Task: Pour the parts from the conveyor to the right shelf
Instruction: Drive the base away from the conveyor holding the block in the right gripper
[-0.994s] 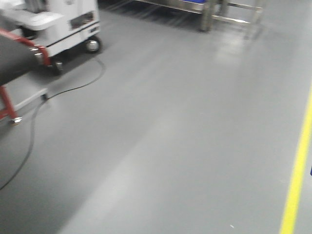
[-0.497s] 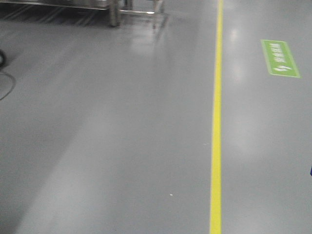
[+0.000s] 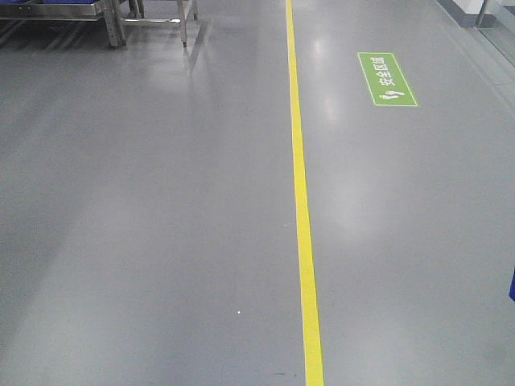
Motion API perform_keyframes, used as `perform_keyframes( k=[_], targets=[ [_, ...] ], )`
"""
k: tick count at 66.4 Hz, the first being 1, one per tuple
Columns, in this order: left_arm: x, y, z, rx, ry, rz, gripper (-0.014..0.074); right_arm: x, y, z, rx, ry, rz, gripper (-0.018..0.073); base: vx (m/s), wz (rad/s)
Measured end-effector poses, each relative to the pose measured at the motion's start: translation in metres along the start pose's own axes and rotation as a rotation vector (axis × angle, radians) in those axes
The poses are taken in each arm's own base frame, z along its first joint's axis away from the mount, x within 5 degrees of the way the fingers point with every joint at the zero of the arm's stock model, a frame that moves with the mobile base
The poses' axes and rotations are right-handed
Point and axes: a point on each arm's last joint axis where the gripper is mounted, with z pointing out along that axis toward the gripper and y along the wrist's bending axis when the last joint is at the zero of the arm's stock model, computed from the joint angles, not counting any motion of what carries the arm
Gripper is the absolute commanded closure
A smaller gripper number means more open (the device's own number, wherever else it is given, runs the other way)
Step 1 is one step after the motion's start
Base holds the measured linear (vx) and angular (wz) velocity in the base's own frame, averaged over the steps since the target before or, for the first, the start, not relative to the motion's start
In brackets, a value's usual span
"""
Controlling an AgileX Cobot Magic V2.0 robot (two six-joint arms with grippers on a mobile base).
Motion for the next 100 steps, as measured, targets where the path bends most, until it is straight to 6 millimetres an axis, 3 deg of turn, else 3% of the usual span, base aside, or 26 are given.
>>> perform_keyframes(
  k=[55,100],
  targets=[
    [0.0000,0.0000,0.0000,0.001,0.000,0.000,0.0603,0.0005,0.0001,0.0000,-0.001,0.005,0.000,0.0564,0.11,-0.17],
    [0.0000,0.0000,0.0000,0.001,0.000,0.000,0.0603,0.0005,0.0001,0.0000,-0.001,0.005,0.000,0.0564,0.46,-0.10]
  ],
)
